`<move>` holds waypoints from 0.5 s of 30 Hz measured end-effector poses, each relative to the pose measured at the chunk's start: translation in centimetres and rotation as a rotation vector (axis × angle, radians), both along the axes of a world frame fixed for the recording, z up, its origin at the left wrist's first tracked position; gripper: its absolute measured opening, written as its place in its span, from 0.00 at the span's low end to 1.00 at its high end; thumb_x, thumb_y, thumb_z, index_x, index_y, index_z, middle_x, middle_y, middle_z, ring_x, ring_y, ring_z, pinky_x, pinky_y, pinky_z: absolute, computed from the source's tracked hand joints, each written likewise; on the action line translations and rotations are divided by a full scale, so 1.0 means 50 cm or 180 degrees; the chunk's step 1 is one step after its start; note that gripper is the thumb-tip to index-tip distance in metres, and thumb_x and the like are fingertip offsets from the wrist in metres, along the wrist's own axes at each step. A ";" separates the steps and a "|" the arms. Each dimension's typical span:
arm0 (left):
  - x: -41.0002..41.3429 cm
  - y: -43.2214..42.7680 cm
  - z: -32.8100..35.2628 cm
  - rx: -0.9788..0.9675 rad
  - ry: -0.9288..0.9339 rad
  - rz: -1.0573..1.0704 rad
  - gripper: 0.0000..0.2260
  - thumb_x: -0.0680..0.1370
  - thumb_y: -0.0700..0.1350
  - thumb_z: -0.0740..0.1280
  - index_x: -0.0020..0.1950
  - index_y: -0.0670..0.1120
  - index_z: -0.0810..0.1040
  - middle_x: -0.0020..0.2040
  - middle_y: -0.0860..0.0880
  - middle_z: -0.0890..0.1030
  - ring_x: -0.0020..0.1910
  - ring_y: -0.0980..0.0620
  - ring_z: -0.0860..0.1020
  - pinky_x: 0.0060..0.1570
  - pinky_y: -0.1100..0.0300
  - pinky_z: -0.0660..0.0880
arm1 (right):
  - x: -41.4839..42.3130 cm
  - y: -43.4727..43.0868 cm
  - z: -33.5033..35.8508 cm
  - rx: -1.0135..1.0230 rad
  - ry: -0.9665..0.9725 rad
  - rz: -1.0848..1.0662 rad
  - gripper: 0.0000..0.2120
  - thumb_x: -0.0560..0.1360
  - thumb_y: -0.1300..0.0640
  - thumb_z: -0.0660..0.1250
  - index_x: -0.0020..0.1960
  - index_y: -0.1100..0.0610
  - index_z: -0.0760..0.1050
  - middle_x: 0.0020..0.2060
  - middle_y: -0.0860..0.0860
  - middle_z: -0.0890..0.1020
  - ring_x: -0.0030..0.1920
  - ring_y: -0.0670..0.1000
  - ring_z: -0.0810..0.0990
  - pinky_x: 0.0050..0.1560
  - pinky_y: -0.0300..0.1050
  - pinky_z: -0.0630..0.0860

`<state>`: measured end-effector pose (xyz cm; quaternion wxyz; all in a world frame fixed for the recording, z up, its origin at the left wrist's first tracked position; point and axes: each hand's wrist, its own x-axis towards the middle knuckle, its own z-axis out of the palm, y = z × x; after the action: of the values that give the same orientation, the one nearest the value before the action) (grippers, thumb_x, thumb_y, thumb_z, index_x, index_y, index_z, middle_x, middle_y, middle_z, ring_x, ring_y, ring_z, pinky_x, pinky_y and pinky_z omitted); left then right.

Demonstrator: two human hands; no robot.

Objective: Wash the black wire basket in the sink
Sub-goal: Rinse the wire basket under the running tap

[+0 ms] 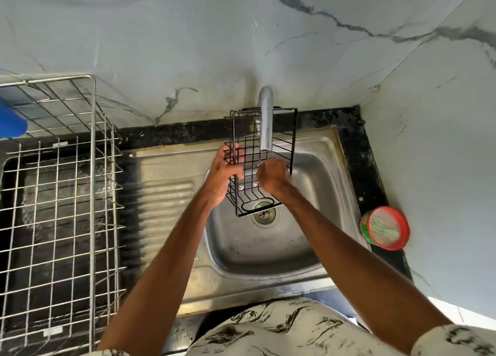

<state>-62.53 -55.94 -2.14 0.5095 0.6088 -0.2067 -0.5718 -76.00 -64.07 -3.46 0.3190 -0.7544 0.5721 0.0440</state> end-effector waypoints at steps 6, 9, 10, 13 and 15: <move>-0.018 0.043 0.011 0.0166 0.0102 0.0334 0.31 0.59 0.37 0.71 0.62 0.50 0.74 0.59 0.51 0.82 0.64 0.48 0.77 0.75 0.38 0.62 | -0.021 0.002 0.009 -0.0224 -0.0165 0.0268 0.22 0.84 0.46 0.53 0.36 0.55 0.71 0.33 0.49 0.75 0.32 0.42 0.72 0.30 0.33 0.67; -0.022 0.070 0.014 0.0323 0.0069 0.0311 0.40 0.56 0.41 0.75 0.68 0.45 0.72 0.65 0.46 0.80 0.66 0.46 0.77 0.76 0.36 0.61 | -0.023 -0.006 0.036 -0.0278 -0.0551 0.0209 0.07 0.80 0.66 0.63 0.50 0.60 0.80 0.44 0.52 0.82 0.37 0.44 0.78 0.31 0.33 0.72; -0.026 0.080 0.014 0.0365 -0.0005 0.0306 0.39 0.55 0.43 0.76 0.68 0.44 0.74 0.65 0.44 0.81 0.66 0.46 0.78 0.75 0.37 0.62 | -0.021 -0.010 0.049 -0.0270 -0.0656 0.0192 0.08 0.78 0.68 0.64 0.52 0.61 0.81 0.46 0.51 0.83 0.39 0.45 0.80 0.31 0.34 0.75; -0.035 0.110 0.001 0.0575 -0.0333 0.0275 0.38 0.54 0.49 0.79 0.64 0.46 0.78 0.65 0.43 0.80 0.64 0.46 0.79 0.71 0.39 0.67 | -0.021 -0.018 0.085 -0.0026 -0.0960 0.0100 0.12 0.78 0.68 0.65 0.58 0.61 0.82 0.53 0.45 0.81 0.46 0.47 0.83 0.37 0.27 0.77; -0.044 0.126 0.012 0.0792 -0.0459 0.0186 0.42 0.55 0.51 0.82 0.69 0.47 0.76 0.65 0.46 0.80 0.62 0.49 0.78 0.67 0.47 0.69 | -0.031 -0.017 0.093 0.0133 -0.1027 0.0163 0.13 0.78 0.66 0.66 0.60 0.59 0.83 0.53 0.46 0.82 0.50 0.46 0.83 0.42 0.27 0.77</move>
<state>-64.72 -49.65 -1.52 0.4303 0.7125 -0.1524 -0.5328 -77.57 -64.93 1.19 0.4211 -0.7592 0.4929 -0.0577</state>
